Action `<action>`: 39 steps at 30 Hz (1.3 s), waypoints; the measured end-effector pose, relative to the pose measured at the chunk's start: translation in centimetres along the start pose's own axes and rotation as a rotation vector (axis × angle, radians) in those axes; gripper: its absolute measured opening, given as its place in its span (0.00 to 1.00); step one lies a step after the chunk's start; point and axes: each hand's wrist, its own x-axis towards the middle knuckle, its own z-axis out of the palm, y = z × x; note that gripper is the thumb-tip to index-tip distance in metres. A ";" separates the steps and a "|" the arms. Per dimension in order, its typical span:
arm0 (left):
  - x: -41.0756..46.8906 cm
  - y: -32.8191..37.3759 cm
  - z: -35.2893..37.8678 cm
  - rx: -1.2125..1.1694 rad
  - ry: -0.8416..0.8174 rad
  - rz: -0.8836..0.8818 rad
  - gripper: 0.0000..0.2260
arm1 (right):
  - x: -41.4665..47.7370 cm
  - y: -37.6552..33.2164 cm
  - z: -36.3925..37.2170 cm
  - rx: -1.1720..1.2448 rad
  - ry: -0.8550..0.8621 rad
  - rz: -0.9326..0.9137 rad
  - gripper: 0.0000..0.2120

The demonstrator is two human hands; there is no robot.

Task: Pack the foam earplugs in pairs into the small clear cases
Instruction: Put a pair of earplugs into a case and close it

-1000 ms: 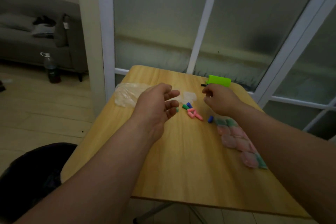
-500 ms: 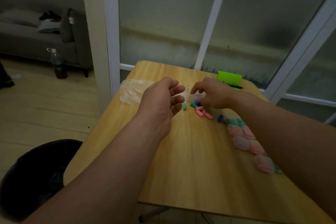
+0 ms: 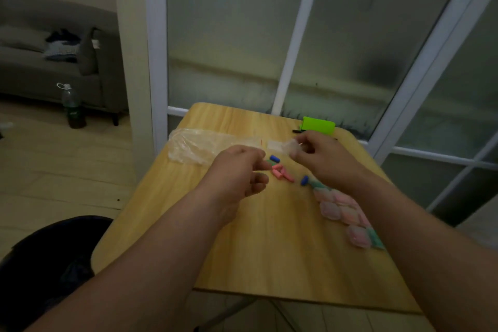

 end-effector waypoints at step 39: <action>-2.4 -3.4 1.7 0.501 -0.199 0.345 0.12 | -10.5 -1.6 0.8 0.884 -0.063 0.337 0.09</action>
